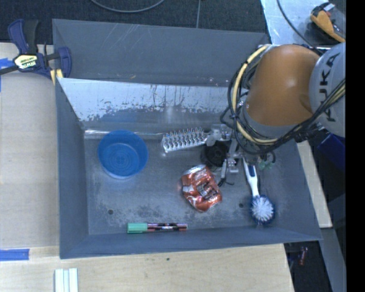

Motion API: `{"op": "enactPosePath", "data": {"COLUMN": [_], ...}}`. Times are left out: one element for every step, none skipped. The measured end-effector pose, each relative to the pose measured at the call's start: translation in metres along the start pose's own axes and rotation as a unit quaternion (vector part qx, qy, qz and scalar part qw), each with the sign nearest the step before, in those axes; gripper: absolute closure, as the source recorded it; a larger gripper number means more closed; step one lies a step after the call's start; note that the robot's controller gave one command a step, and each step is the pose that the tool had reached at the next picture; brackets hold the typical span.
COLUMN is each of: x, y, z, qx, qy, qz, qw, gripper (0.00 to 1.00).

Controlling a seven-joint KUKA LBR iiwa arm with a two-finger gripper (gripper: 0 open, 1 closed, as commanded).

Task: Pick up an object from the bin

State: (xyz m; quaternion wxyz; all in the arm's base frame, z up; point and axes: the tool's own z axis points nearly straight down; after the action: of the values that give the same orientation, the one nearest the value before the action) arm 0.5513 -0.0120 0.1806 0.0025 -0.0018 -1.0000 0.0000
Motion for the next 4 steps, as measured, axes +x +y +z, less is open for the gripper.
{"op": "enactPosePath", "data": {"x": [-0.002, 0.000, -0.001, -0.001], "y": [0.000, 0.007, 0.006, 0.006], "z": [-0.005, 0.050, 0.063, 0.063], "qx": [0.000, 0.000, 0.001, 0.001], "qy": [-0.0044, -0.0023, -0.0076, -0.0076], "qz": [0.000, 0.030, -0.104, -0.103], "qw": [1.0000, 0.9995, 0.9946, 0.9946], "gripper": [0.00, 0.00, 1.00, 1.00]}}
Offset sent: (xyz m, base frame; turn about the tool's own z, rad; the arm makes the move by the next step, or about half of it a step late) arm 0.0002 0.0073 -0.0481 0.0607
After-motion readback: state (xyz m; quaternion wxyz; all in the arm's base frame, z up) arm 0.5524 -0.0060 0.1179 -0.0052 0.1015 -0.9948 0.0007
